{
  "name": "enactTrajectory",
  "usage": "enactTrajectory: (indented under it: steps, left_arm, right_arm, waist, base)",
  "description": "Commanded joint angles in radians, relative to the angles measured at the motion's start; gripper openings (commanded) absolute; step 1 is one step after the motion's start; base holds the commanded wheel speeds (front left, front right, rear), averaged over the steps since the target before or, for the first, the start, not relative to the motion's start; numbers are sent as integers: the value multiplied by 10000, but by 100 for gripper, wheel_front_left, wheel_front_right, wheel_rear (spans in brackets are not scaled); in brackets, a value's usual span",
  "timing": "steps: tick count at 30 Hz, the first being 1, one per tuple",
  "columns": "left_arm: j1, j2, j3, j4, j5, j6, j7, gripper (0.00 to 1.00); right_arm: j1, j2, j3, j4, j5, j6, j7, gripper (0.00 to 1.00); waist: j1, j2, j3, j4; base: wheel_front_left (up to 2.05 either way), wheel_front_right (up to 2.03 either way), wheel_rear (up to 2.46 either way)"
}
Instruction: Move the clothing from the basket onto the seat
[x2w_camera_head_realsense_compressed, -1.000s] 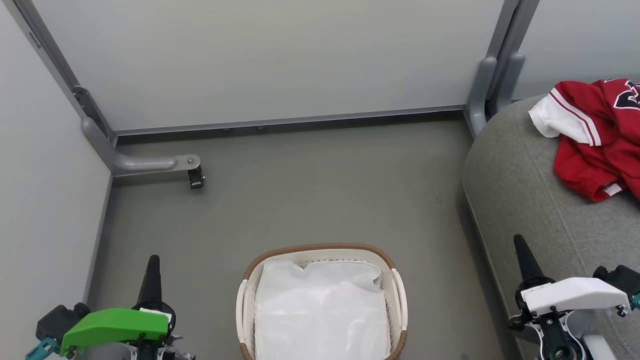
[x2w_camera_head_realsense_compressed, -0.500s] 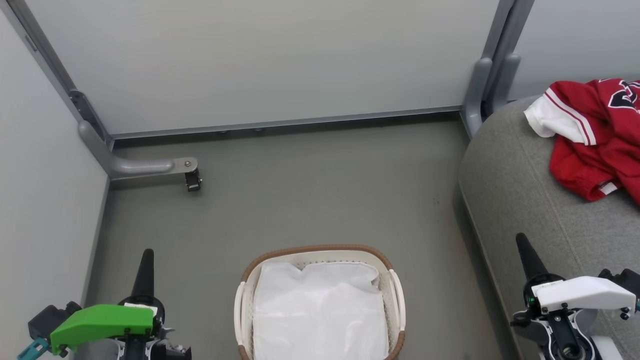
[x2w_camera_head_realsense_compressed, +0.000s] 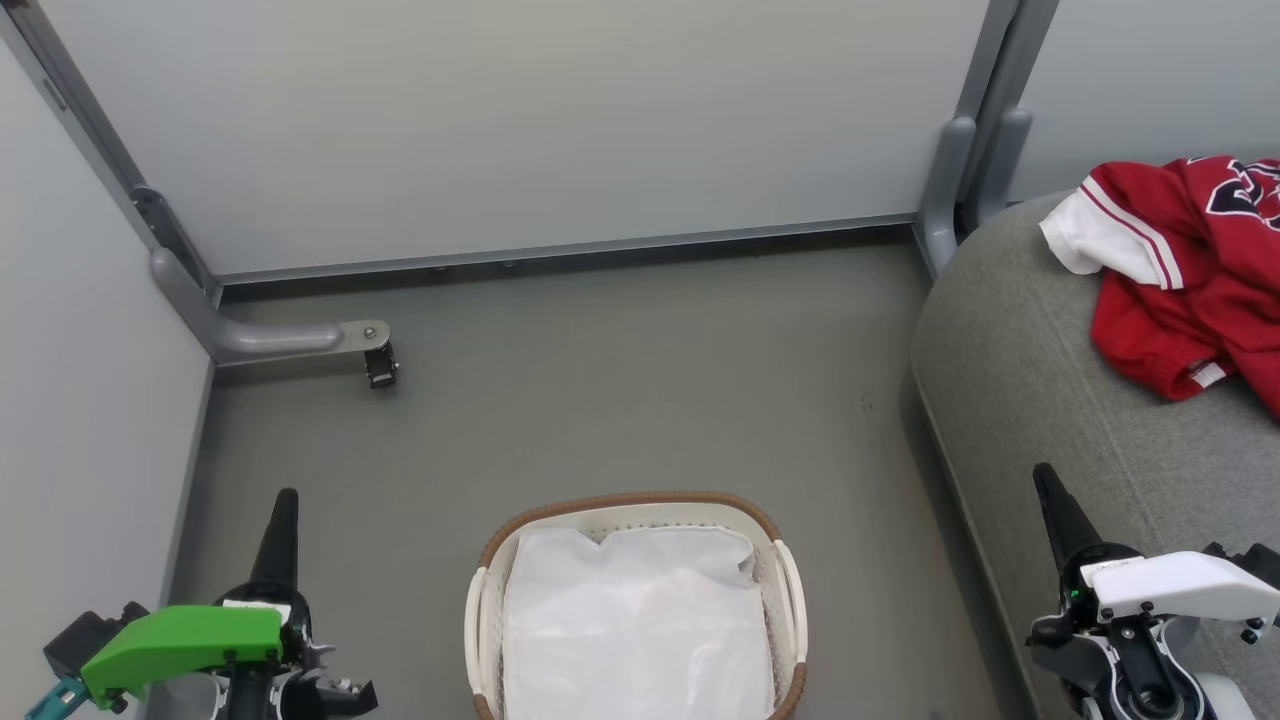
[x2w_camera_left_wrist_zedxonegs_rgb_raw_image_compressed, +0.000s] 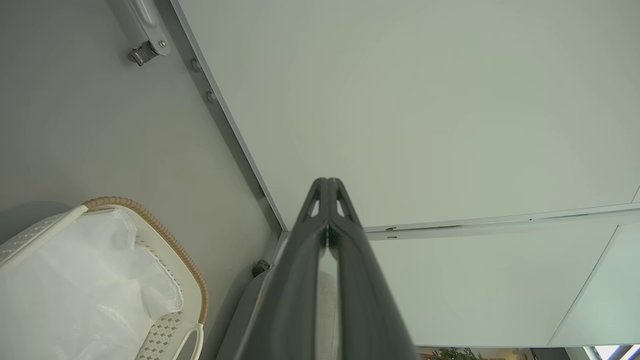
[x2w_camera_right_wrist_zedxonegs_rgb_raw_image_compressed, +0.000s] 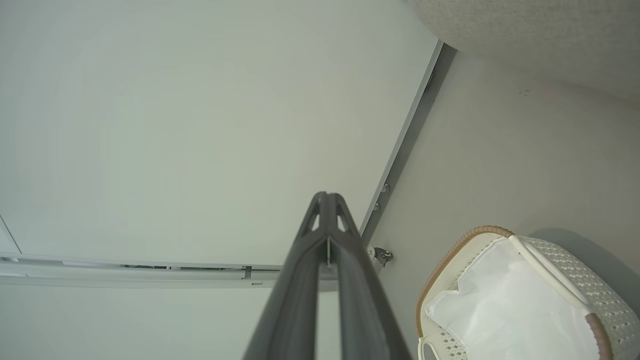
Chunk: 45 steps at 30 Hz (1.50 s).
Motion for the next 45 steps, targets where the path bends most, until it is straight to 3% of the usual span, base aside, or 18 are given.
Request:
enactTrajectory:
  steps: [1, 28, 45]
  left_arm:
    - [-253, 65, 54, -94, -210, -54, 72, 0]
    - [-410, 30, 458, -124, -1865, -203, 608, 0]
    - [-372, -3, 500, -115, -1793, -206, 624, 0]
  right_arm:
    - [-169, -60, -58, -95, 215, -1, 69, 0]
    - [-174, -75, -250, -153, 2100, -3, 571, 0]
    - [-169, -74, -247, -149, 2090, -3, 563, 0]
  waist:
    - [0, 0, -5, -8]
    - [0, 0, -92, -172]
    - [0, 0, -94, -175]
  base:
    - [0, 0, 0]
    - [0, 0, 0]
    - [0, 0, 0]
